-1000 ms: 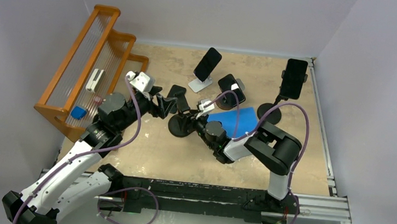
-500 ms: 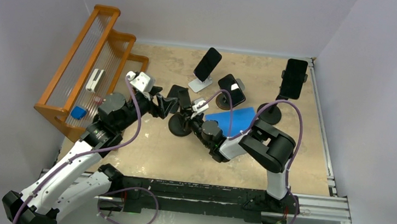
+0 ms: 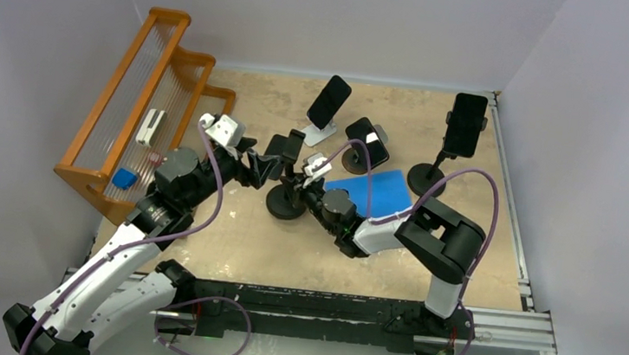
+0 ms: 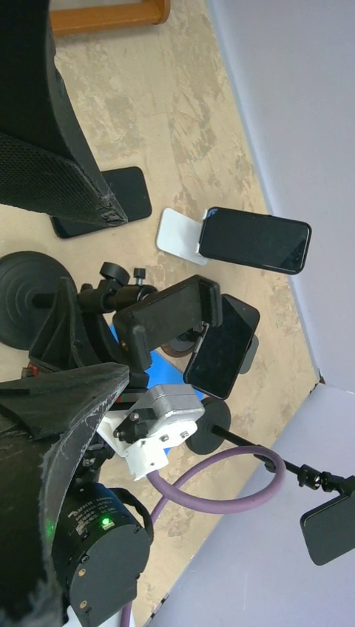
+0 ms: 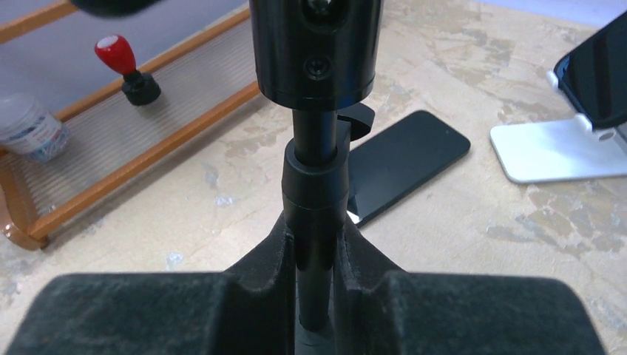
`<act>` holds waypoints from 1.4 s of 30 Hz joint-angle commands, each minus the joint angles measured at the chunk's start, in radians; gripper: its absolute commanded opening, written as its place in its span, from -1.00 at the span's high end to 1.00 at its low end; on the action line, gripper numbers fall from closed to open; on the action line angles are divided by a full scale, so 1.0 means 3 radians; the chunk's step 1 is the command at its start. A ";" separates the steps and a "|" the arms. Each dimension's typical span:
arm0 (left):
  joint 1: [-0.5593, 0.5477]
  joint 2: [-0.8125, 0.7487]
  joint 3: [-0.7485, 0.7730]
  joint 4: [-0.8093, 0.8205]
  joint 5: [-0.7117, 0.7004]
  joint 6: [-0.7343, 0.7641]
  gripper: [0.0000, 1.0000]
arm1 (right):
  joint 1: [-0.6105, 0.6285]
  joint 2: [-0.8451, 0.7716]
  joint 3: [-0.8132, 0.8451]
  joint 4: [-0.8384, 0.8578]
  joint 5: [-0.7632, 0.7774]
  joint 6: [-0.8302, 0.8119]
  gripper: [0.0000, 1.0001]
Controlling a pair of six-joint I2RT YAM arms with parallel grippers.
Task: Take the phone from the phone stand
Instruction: Pick up the phone stand at the center of the board, then place the phone stand at the center of the board.
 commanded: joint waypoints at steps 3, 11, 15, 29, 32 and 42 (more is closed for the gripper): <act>-0.0021 -0.0205 0.0027 0.0106 -0.0143 0.0028 -0.31 | 0.0000 -0.0157 0.0575 0.0126 -0.0018 -0.0188 1.00; -0.0018 -0.0630 -0.0136 0.0304 -0.0278 0.0041 -0.31 | -0.0005 0.0328 0.1265 -0.0001 -0.0131 -0.0177 1.00; -0.0022 -0.0707 -0.0160 0.0340 -0.0280 0.0039 -0.30 | -0.0012 0.0604 0.1725 -0.0062 -0.0117 -0.0317 1.00; -0.0018 -0.0735 -0.0146 0.0307 -0.0358 -0.0006 -0.30 | -0.0290 0.1745 0.3343 -0.0233 0.0122 -0.0532 1.00; -0.0020 -0.0694 -0.0145 0.0307 -0.0343 -0.0017 -0.30 | -0.0355 0.1988 0.3672 -0.0159 0.0132 -0.0536 1.00; -0.0021 -0.0656 -0.0156 0.0308 -0.0373 -0.0023 -0.30 | -0.0527 0.2912 0.5181 -0.0652 0.0123 -0.0648 1.00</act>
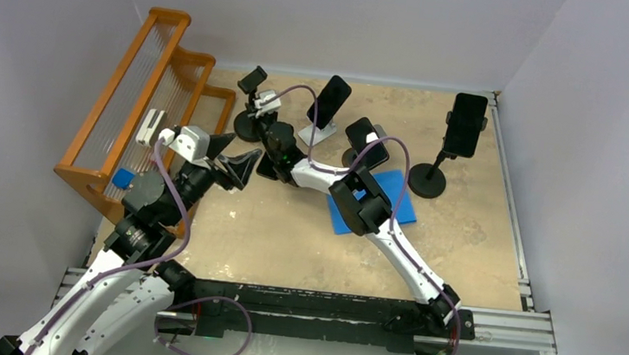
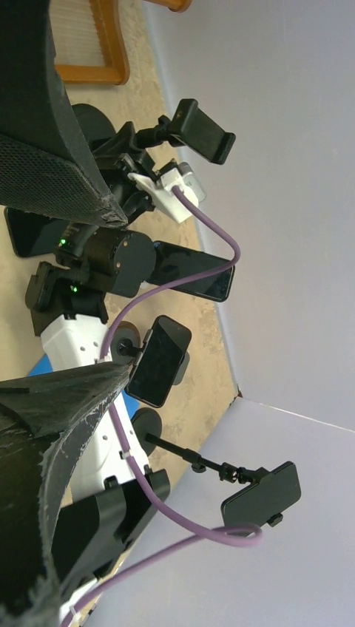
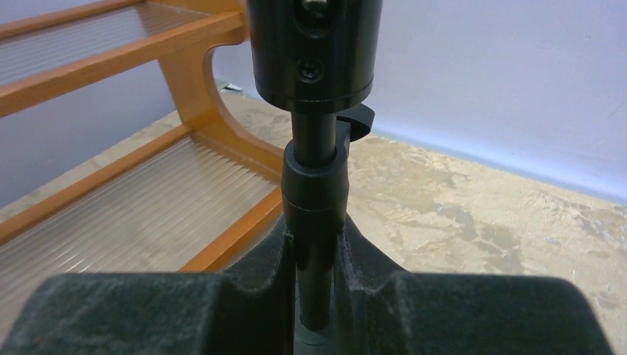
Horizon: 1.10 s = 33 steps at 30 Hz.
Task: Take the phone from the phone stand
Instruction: Place the phone stand at the center of the board.
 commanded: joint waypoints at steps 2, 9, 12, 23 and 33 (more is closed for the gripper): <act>-0.0022 0.0009 -0.0002 0.0130 -0.0027 -0.0023 -0.30 | -0.0077 0.0079 0.0731 0.0217 0.0057 -0.0162 1.00; -0.0021 0.0012 0.0001 0.0138 0.0019 -0.0019 -0.30 | -0.0095 -0.0128 0.0276 0.0450 -0.0074 -0.0246 0.54; -0.0020 0.0016 0.0002 0.0141 0.0025 -0.0019 -0.31 | -0.0096 -0.0204 0.0142 0.0428 -0.0164 -0.0199 0.03; -0.0021 0.0026 0.0002 0.0130 -0.0033 0.0021 -0.32 | -0.0031 -0.0857 -0.0492 0.0489 -0.0229 -0.0153 -0.52; -0.0019 -0.0112 -0.0053 0.0200 -0.0120 0.0064 -0.34 | 0.0116 -0.2148 -0.1702 0.0544 -0.0007 -0.0139 -0.87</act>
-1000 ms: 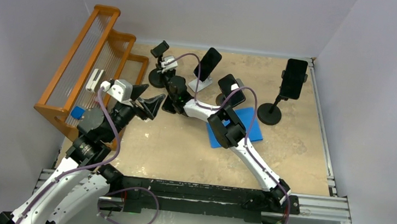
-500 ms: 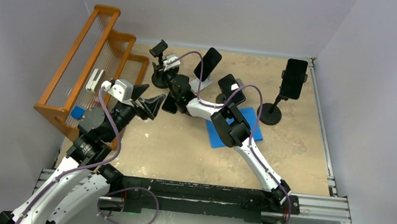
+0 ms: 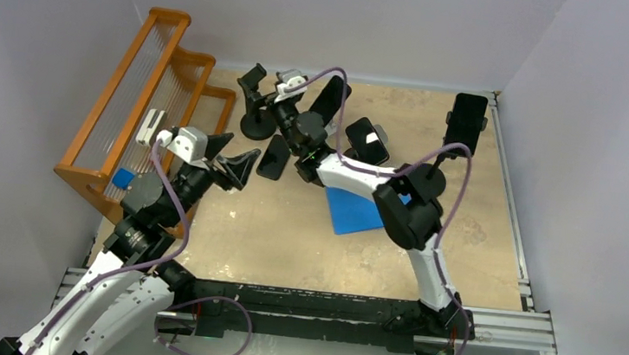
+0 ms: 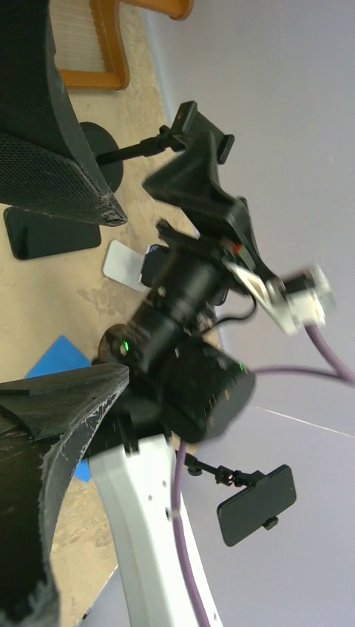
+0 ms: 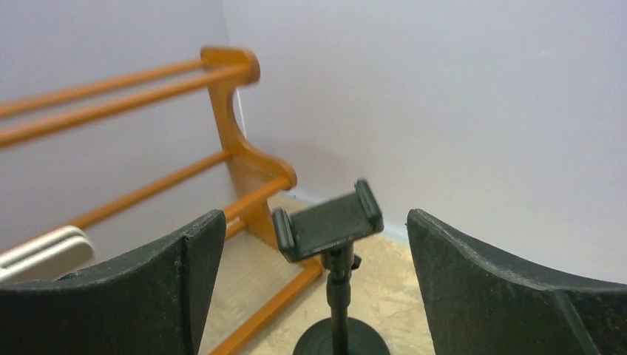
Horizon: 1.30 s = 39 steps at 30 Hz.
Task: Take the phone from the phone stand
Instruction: Place the phone stand at the center of the board, then remove the phone from the phone stand.
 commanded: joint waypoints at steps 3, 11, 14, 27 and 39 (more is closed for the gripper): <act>-0.0021 -0.0153 -0.0091 0.0255 -0.0117 0.0096 -0.36 | 0.0263 -0.0997 -0.0714 0.0280 0.0329 -0.0164 -0.90; -0.0026 0.0012 -0.0079 0.0239 -0.0042 0.0130 -0.42 | 0.0718 -0.2273 -0.1770 -0.0246 0.1018 -0.0054 -0.94; -0.0024 0.0148 -0.0064 0.0224 0.0077 0.0131 -0.44 | 0.0749 -0.2771 -0.2189 -0.0674 0.1167 0.0441 -0.94; -0.0032 0.0913 0.0176 0.0042 0.0853 -0.0034 -0.44 | 0.0739 -0.4673 -0.3489 -0.2589 0.1826 0.2178 -0.97; -0.0031 0.0869 0.0103 0.0218 0.1341 -0.0129 -0.48 | 0.0685 -0.4584 -0.3962 -0.2145 0.1672 0.2254 -0.98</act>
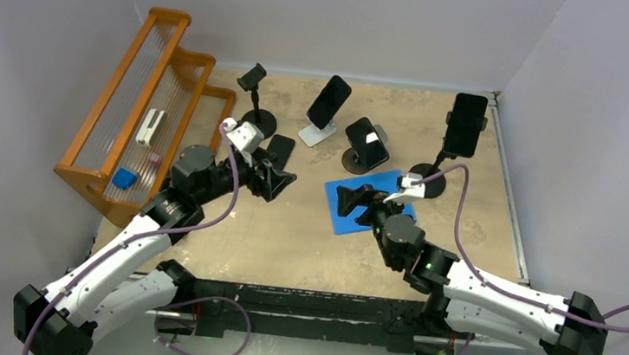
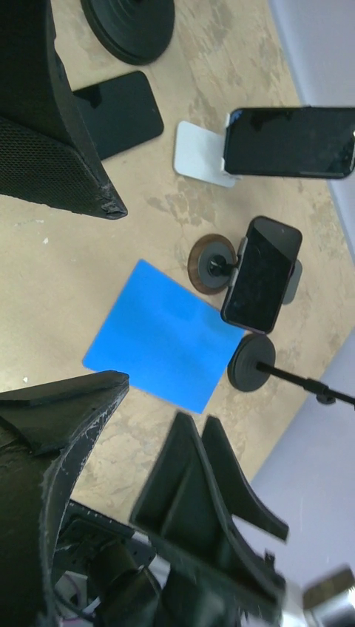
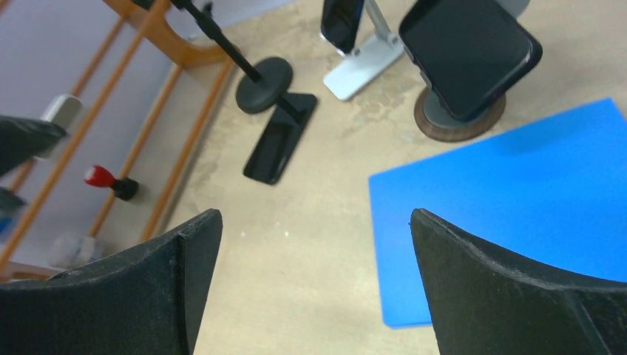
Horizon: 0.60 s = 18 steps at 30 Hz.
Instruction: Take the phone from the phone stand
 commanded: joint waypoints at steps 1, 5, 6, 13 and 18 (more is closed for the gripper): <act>0.0004 -0.0121 0.0055 0.0261 0.0428 0.0053 -0.48 | -0.0131 0.0093 -0.0085 0.0330 -0.0217 0.0043 -0.98; 0.0004 -0.0112 0.0052 0.0243 0.0433 0.0129 -0.47 | -0.0590 0.0180 -0.0075 0.0465 -0.0999 0.0067 -0.98; 0.0005 -0.0096 0.0070 0.0208 0.0427 0.0135 -0.47 | -0.0666 0.0181 -0.0105 0.0537 -0.1118 0.0070 -0.98; 0.0005 -0.0017 0.0123 0.0156 0.0468 0.0098 -0.43 | -0.1077 0.0293 -0.0262 0.0911 -0.1341 0.0411 -0.98; 0.0004 0.0034 0.0157 0.0131 0.0470 0.0038 -0.40 | -0.1589 0.0451 -0.0391 0.1300 -0.1616 0.0760 -0.94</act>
